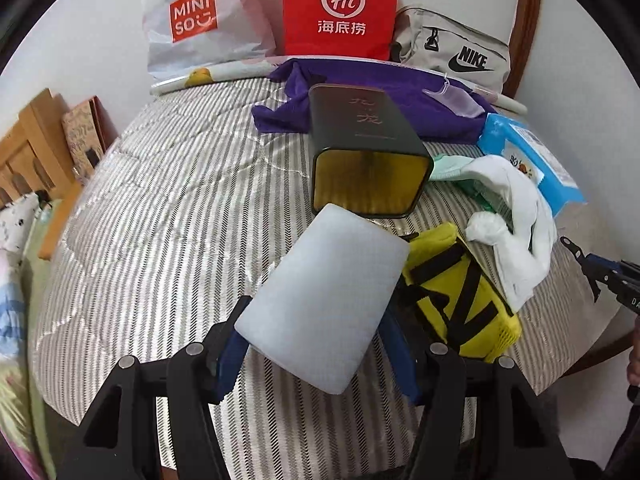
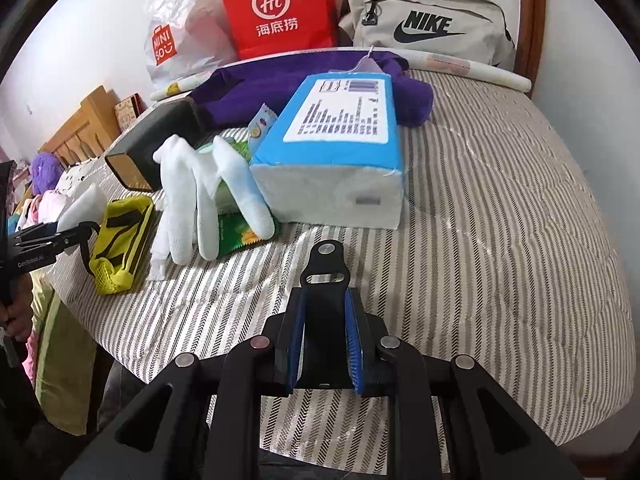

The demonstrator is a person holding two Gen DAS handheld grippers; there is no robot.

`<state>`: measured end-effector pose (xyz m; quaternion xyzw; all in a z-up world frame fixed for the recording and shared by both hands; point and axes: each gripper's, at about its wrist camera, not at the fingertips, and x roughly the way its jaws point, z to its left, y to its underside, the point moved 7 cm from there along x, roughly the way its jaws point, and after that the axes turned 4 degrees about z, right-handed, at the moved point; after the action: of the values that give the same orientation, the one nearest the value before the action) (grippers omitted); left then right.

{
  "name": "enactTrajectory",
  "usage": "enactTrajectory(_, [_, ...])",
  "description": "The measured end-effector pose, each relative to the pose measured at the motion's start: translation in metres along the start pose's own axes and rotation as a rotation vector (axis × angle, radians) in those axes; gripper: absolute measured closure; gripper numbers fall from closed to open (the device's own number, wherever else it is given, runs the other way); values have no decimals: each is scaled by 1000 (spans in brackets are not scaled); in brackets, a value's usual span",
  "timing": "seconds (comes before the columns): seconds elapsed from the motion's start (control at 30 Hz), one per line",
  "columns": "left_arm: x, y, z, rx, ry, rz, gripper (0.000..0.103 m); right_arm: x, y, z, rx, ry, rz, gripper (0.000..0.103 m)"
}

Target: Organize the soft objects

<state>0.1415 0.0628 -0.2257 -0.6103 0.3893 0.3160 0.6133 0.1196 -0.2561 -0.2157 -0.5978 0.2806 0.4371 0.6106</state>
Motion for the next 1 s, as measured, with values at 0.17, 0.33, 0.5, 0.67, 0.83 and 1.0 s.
enactTrajectory(0.17, [7, -7, -1, -18, 39, 25, 43, -5, -9, -2, 7, -3, -7, 83])
enactTrajectory(0.33, [-1, -17, 2, -30, 62, 12, 43, -17, -19, -2, 3, 0, -27, 83])
enactTrajectory(0.5, [-23, -33, 7, -41, 90, -30, 43, -37, -36, -2, -9, -19, -71, 83])
enactTrajectory(0.67, [-35, -53, 5, -40, 105, -63, 43, -45, -64, -2, -12, -46, -102, 100])
enactTrajectory(0.83, [-34, -74, -1, -26, 97, -77, 43, -31, -82, -1, -23, -63, -82, 101])
enactTrajectory(1.0, [-23, -76, -6, -27, 117, -60, 43, -17, -55, -2, -34, -102, -14, 96])
